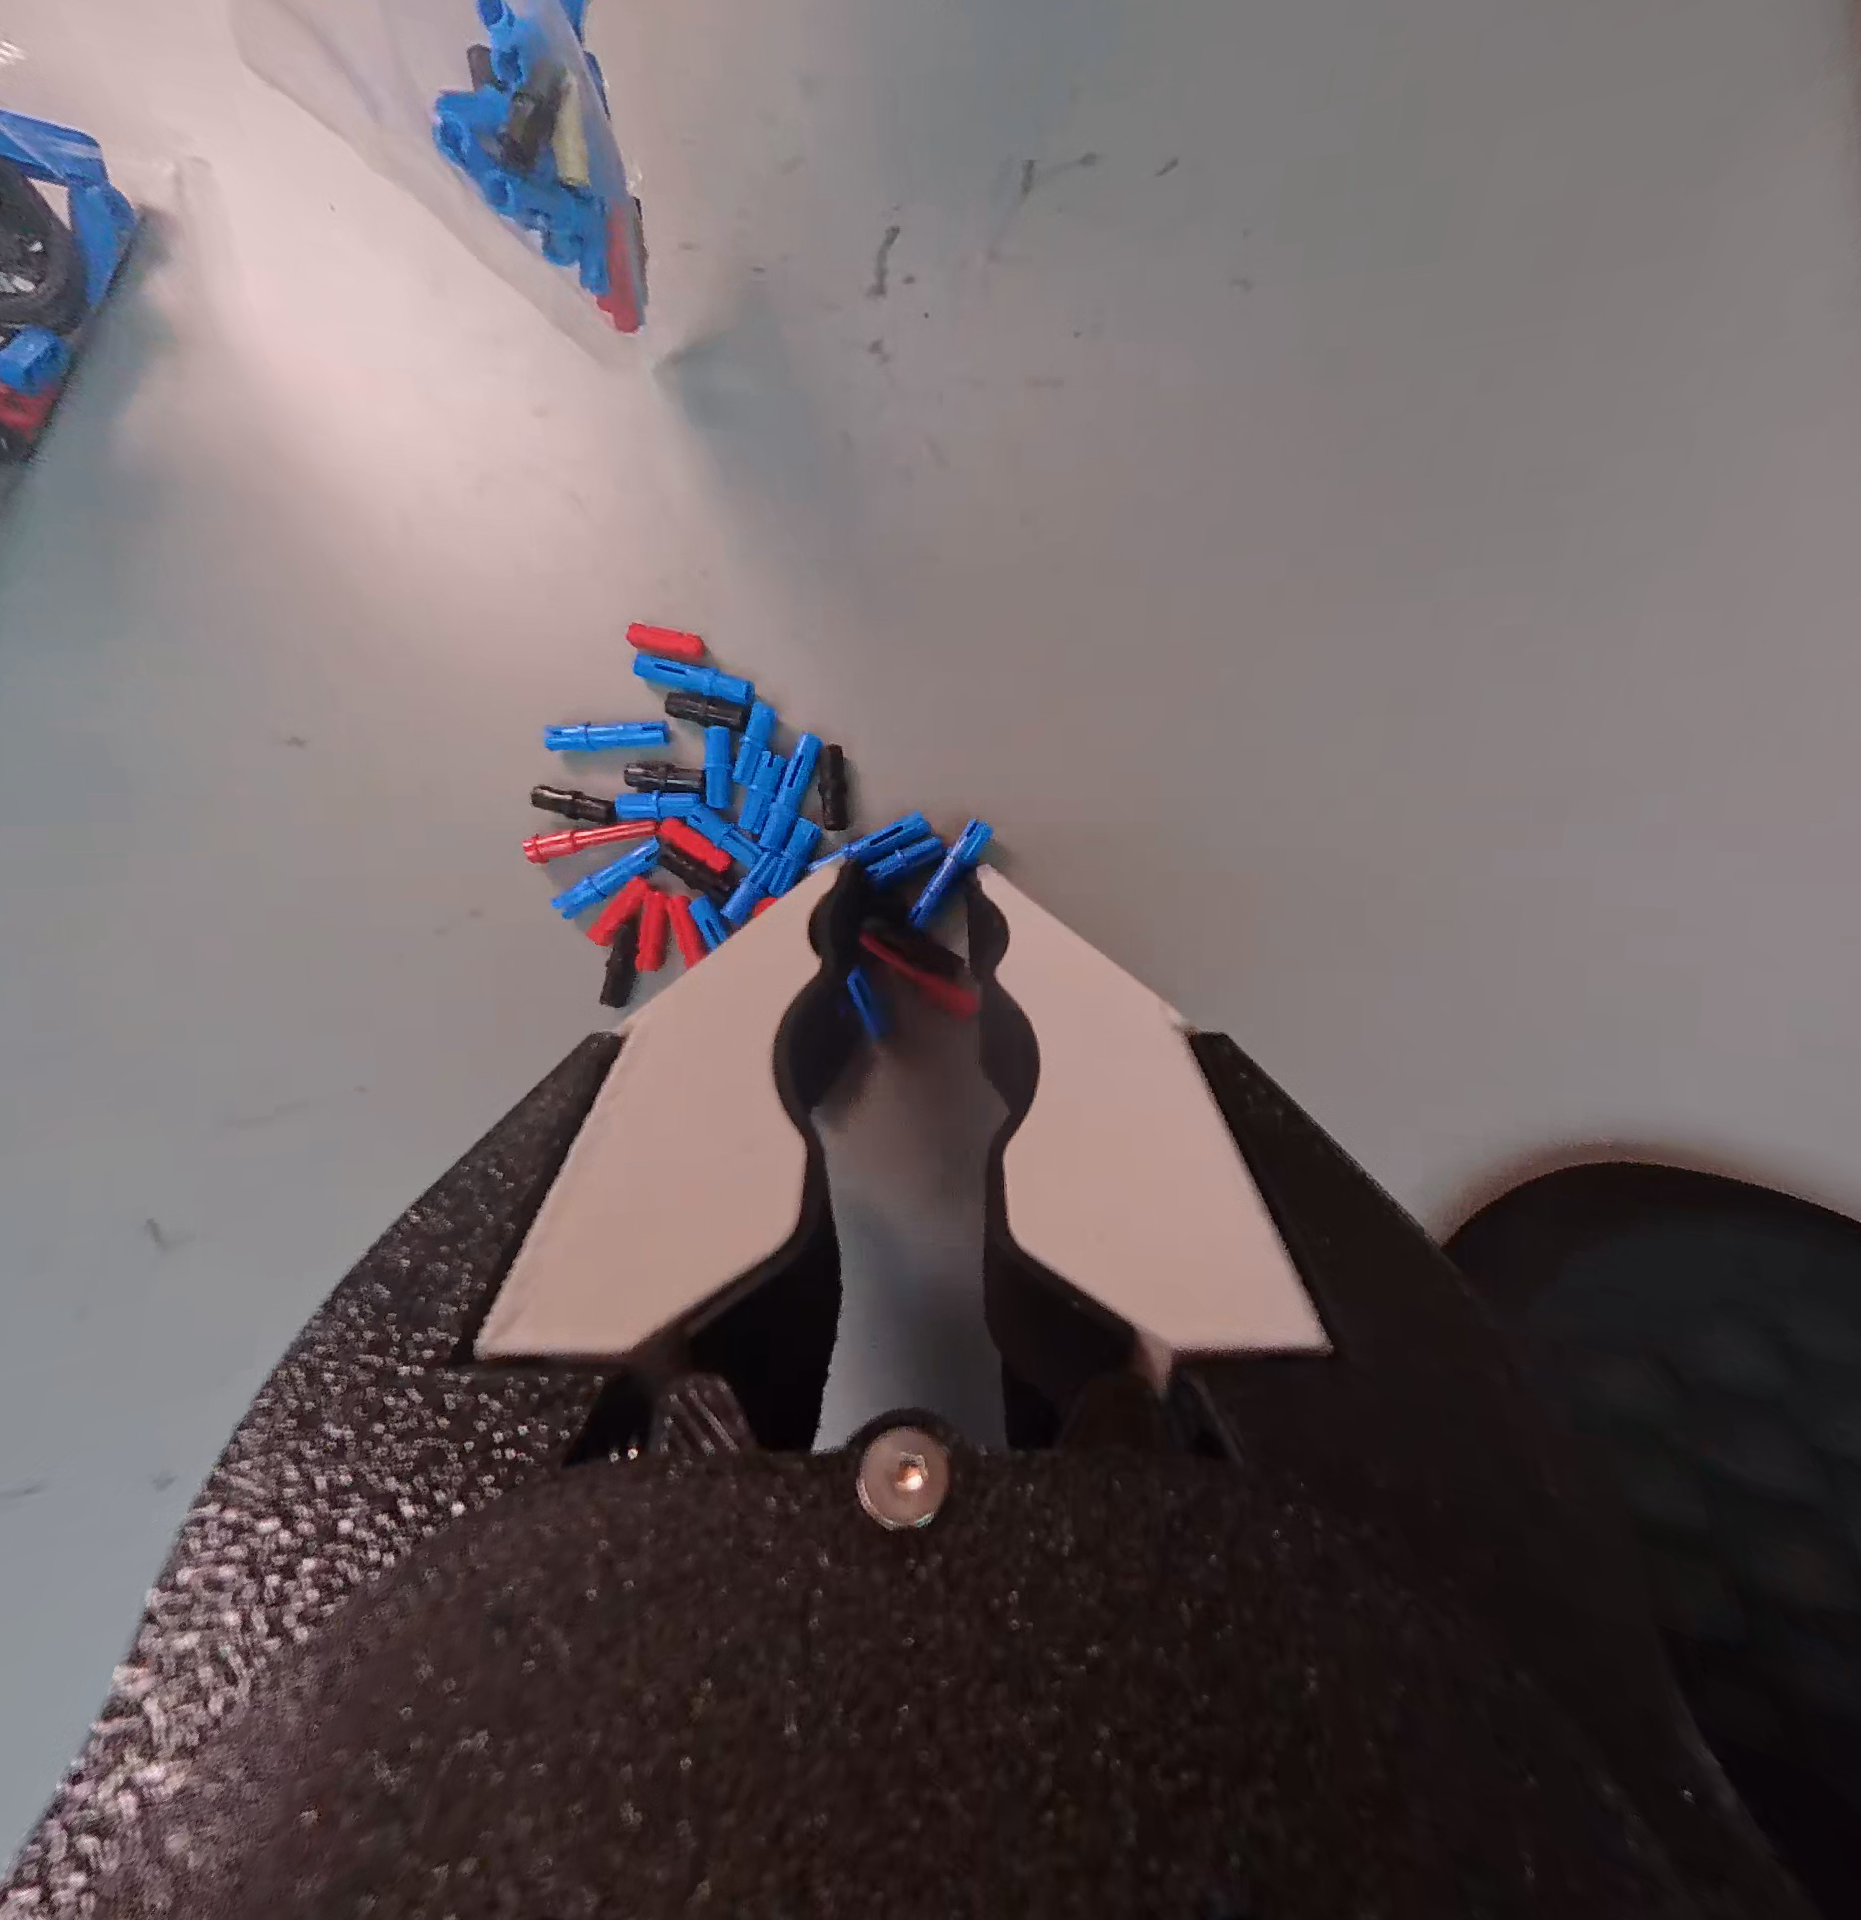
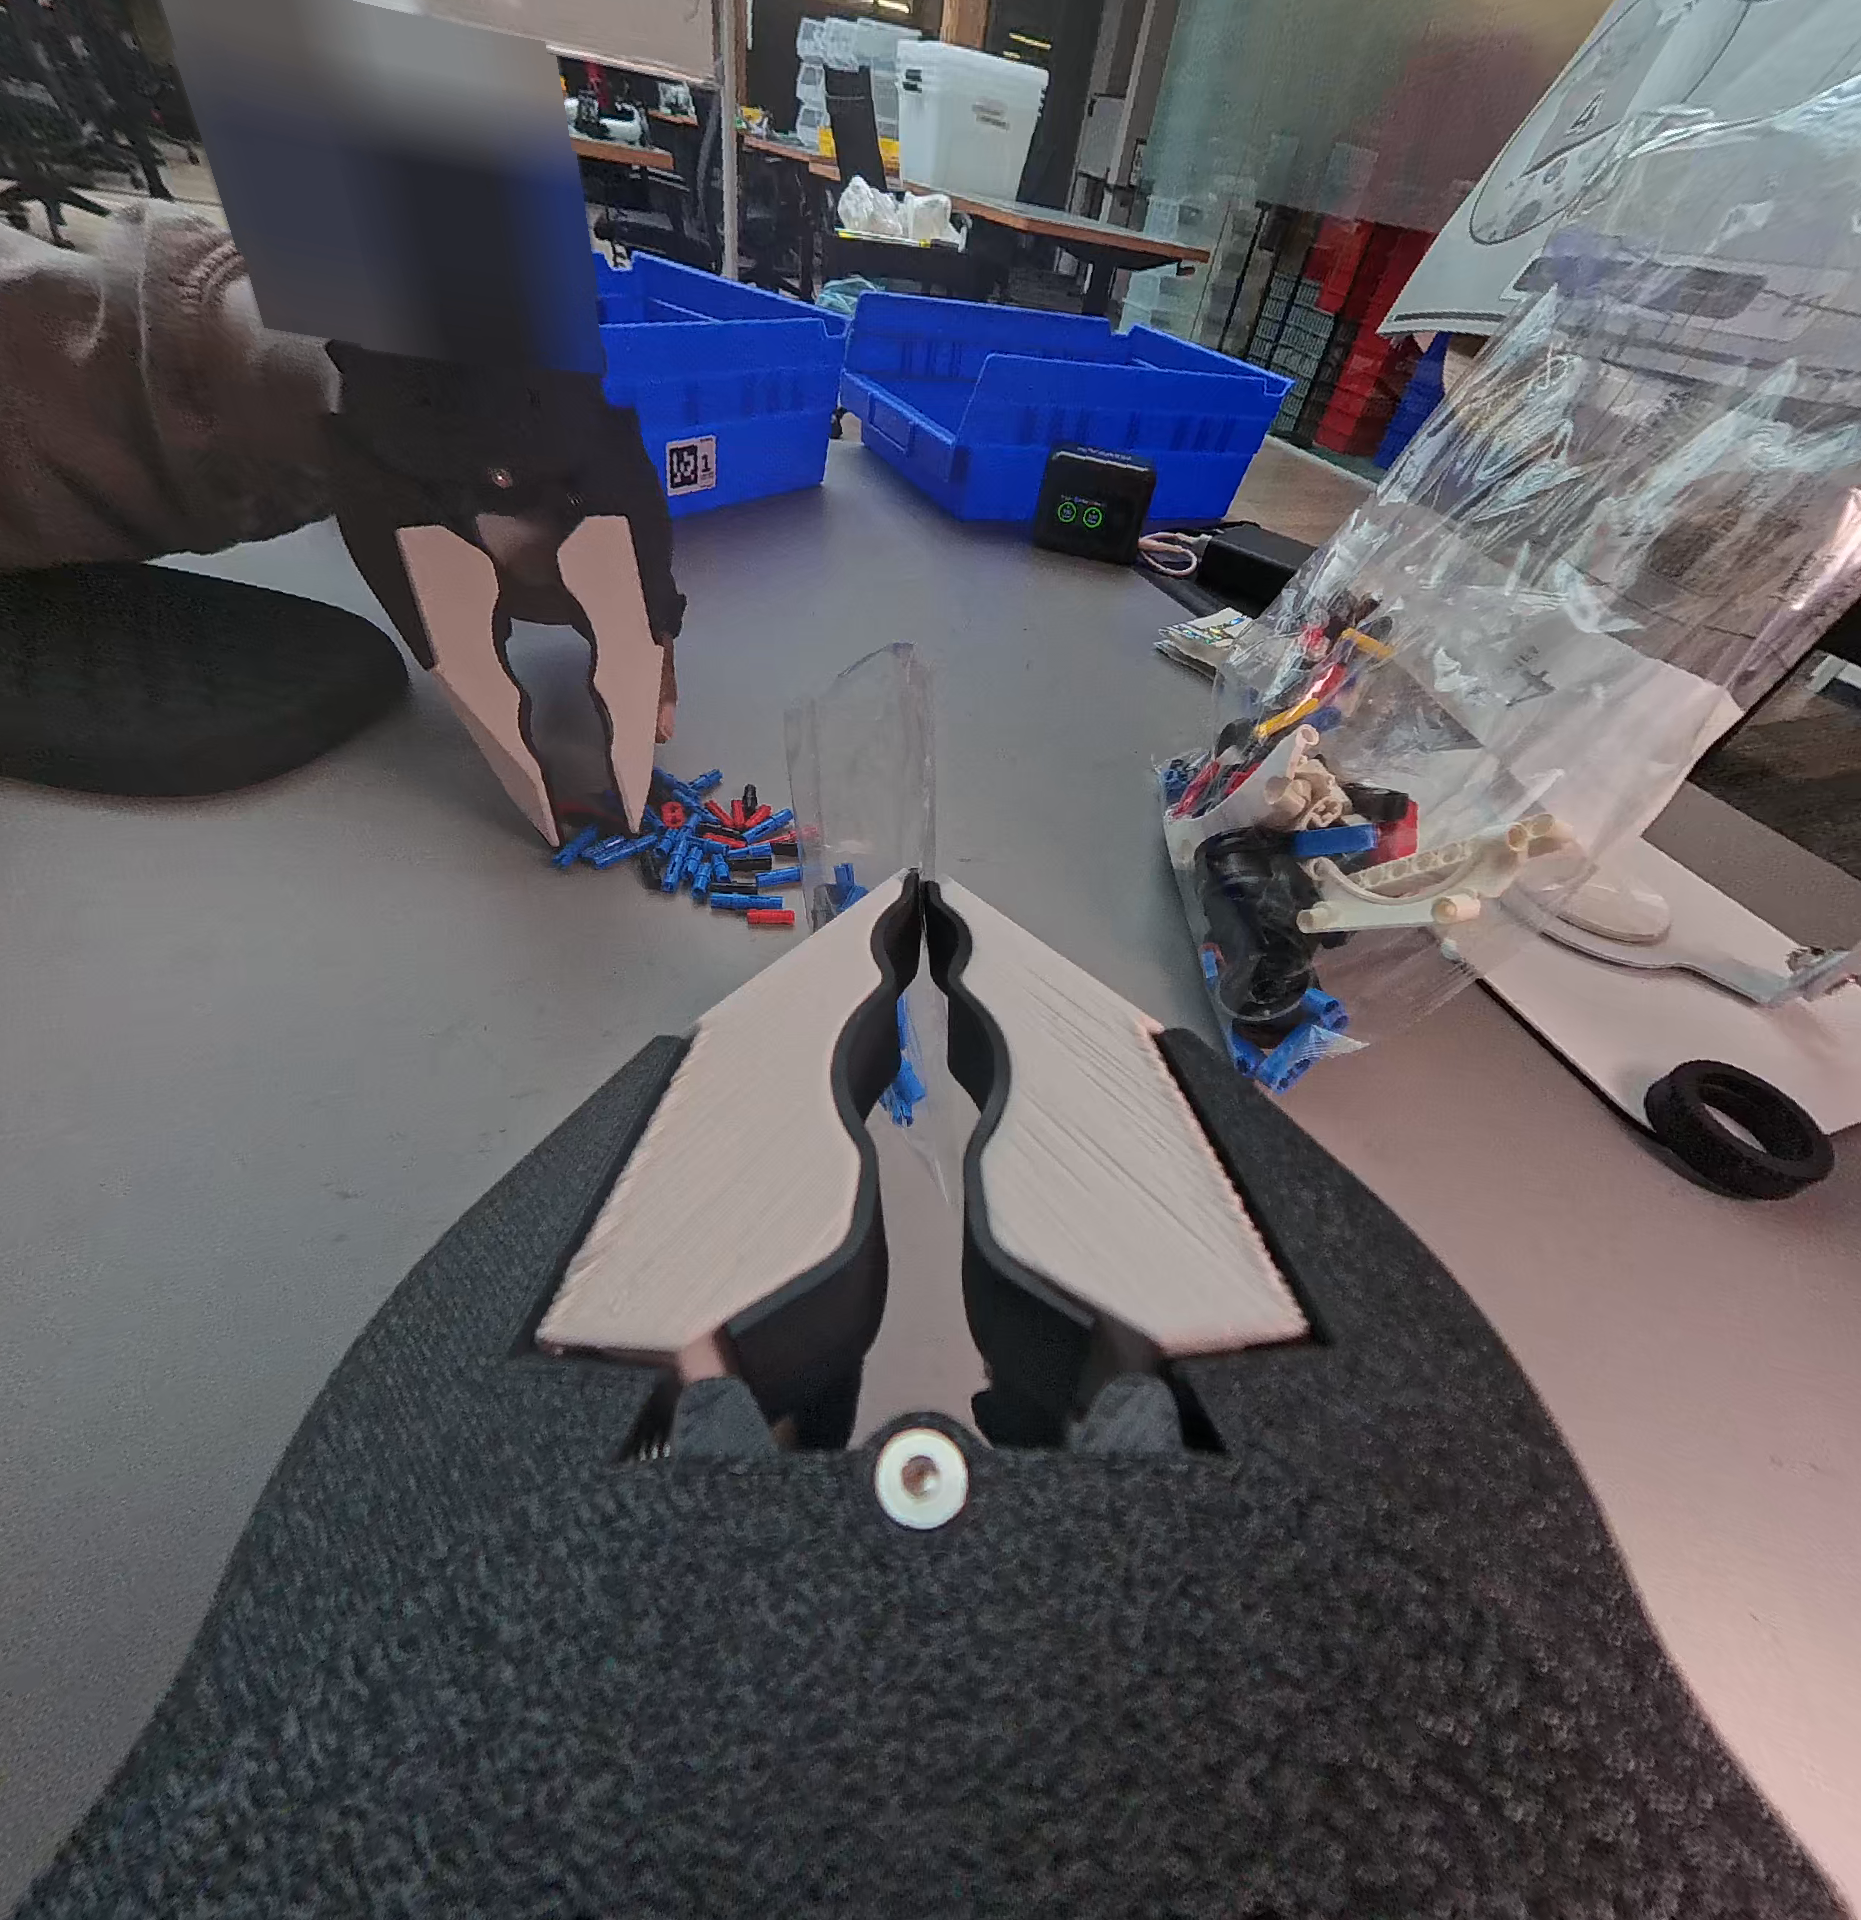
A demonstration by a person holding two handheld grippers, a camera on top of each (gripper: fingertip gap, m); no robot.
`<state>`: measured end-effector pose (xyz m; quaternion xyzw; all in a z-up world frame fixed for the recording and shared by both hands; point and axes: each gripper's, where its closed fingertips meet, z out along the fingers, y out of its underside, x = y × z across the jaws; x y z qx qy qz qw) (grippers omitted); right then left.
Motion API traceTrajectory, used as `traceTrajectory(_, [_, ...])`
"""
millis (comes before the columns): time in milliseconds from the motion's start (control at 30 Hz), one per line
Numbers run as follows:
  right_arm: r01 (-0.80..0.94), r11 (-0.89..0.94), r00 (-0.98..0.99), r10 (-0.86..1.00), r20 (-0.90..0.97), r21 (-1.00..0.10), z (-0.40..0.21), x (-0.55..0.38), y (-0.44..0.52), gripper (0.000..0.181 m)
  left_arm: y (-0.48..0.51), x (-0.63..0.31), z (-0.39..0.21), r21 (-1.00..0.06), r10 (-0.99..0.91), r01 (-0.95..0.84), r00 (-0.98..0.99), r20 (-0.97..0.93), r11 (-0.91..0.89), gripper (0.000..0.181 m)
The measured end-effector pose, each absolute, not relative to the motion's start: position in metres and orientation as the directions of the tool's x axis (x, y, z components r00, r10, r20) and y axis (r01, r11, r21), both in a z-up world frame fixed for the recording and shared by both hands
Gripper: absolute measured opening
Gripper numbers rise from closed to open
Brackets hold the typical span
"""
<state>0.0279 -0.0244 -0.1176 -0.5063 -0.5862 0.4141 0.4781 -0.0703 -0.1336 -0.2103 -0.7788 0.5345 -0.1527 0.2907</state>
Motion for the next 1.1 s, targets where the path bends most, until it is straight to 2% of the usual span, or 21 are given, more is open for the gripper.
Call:
traceTrajectory(33, [0.198,0.144,-0.031,0.99,0.14,-0.97,-0.118,0.028,-0.024,0.0,-0.133,-0.07,-0.21,-0.616,-0.924,-0.744,0.377,-0.068,-0.259,0.022])
traceTrajectory(100, [0.198,0.142,-0.031,0.99,0.139,-0.97,-0.118,0.028,-0.024,0.0,-0.131,-0.07,-0.211,-0.607,-0.924,-0.749,0.378,-0.065,-0.264,0.027])
traceTrajectory(467, [0.202,0.14,-0.034,0.99,0.136,-0.969,-0.118,0.028,-0.025,0.0,-0.137,-0.067,-0.212,-0.569,-0.938,-0.78,0.344,-0.04,-0.261,0.012])
traceTrajectory(767, [0.206,0.145,-0.035,0.989,0.141,-0.968,-0.119,0.028,-0.025,0.0,-0.138,-0.067,-0.212,-0.572,-0.931,-0.774,0.362,-0.044,-0.274,0.009])
traceTrajectory(967, [0.204,0.147,-0.035,0.989,0.143,-0.968,-0.119,0.028,-0.025,0.0,-0.135,-0.065,-0.199,-0.646,-0.919,-0.714,0.392,-0.046,-0.272,0.009])
traceTrajectory(1100, [0.19,0.156,-0.045,0.988,0.15,-0.969,-0.117,0.027,-0.028,0.0,-0.121,-0.056,-0.165,-0.738,-0.908,-0.633,0.413,-0.068,-0.233,0.009])
